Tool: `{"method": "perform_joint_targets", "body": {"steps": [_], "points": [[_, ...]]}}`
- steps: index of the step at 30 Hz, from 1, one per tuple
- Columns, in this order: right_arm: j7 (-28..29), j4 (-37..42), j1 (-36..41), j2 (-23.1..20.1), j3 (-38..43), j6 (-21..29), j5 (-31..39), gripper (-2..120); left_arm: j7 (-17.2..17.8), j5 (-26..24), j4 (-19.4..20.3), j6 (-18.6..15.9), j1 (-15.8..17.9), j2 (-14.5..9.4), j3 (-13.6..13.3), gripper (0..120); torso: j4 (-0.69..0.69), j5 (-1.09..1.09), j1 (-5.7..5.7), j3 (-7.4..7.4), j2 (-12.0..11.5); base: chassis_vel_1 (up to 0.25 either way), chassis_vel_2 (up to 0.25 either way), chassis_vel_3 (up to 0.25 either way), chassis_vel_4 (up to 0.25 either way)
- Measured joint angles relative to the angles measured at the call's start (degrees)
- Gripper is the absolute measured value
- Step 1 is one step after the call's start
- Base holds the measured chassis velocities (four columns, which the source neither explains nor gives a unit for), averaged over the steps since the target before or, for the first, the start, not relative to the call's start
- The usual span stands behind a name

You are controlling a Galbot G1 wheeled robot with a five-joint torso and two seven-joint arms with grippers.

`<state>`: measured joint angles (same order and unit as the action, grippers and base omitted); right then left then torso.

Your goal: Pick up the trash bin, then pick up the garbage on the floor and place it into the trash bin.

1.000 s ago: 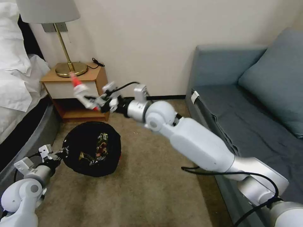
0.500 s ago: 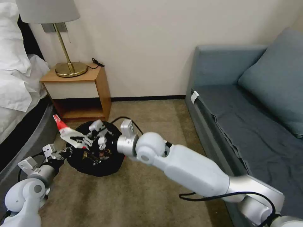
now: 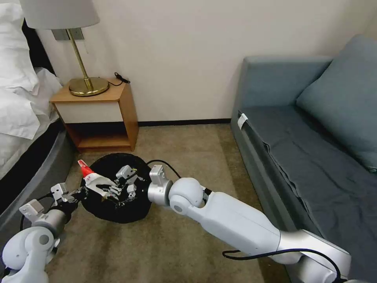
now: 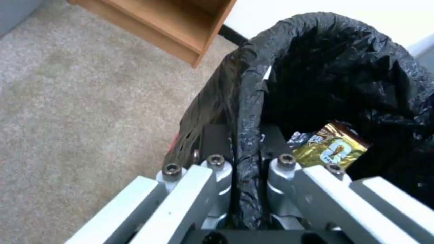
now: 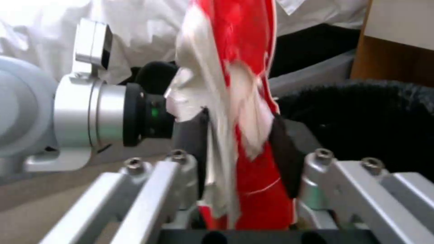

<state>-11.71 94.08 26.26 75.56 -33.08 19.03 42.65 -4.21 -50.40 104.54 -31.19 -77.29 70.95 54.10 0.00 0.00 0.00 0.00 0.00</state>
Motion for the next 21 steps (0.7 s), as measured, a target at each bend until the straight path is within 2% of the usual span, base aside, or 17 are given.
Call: {"method": "perform_joint_targets", "body": {"steps": [2,4,6,8,12,13,16,21], "points": [[0.0,-0.17,0.34,-0.03,0.11,-0.08,-0.59,42,0.02,-0.05,-0.02,-0.03,0.06,0.14,0.02,4,0.0,0.0,0.0,0.0,0.0,0.0,0.0,0.0,0.0],[0.01,-0.27,0.5,-0.02,0.23,-0.16,-0.9,45,0.04,-0.05,-0.02,-0.05,0.06,0.21,0.02,4,0.0,0.0,0.0,0.0,0.0,0.0,0.0,0.0,0.0],[0.0,-0.45,0.81,0.05,0.51,-0.37,-1.43,56,0.18,-0.1,-0.02,-0.05,0.05,0.3,0.02,4,0.0,0.0,0.0,0.0,0.0,0.0,0.0,0.0,0.0],[0.0,-0.49,0.93,0.07,0.58,-0.37,-1.6,58,0.22,-0.16,-0.02,-0.07,0.03,0.32,0.02,4,0.0,0.0,0.0,0.0,0.0,0.0,0.0,0.0,0.0],[0.36,-0.66,2.0,0.23,1.43,-1.0,-3.2,79,0.35,-0.2,-0.01,-0.19,-0.12,0.33,0.06,4,0.0,0.0,0.0,0.0,0.0,0.0,0.0,0.0,0.0],[0.36,-0.66,2.0,0.23,1.43,-1.0,-3.2,79,0.35,-0.2,-0.01,-0.19,-0.12,0.33,0.06,4,0.0,0.0,0.0,0.0,0.0,0.0,0.0,0.0,0.0],[1.28,-0.41,2.7,0.38,2.99,-1.81,-4.29,92,0.45,-0.2,0.0,-0.28,-0.21,0.28,0.1,4,0.0,0.0,0.0,0.0,0.0,0.0,0.0,0.0,0.0],[2.6,0.86,3.05,0.19,5.01,-2.75,-4.43,99,0.61,-0.19,-0.25,-0.55,-0.33,0.2,0.1,4,0.0,0.0,0.0,0.0,0.0,0.0,0.0,0.0,0.0]]}}
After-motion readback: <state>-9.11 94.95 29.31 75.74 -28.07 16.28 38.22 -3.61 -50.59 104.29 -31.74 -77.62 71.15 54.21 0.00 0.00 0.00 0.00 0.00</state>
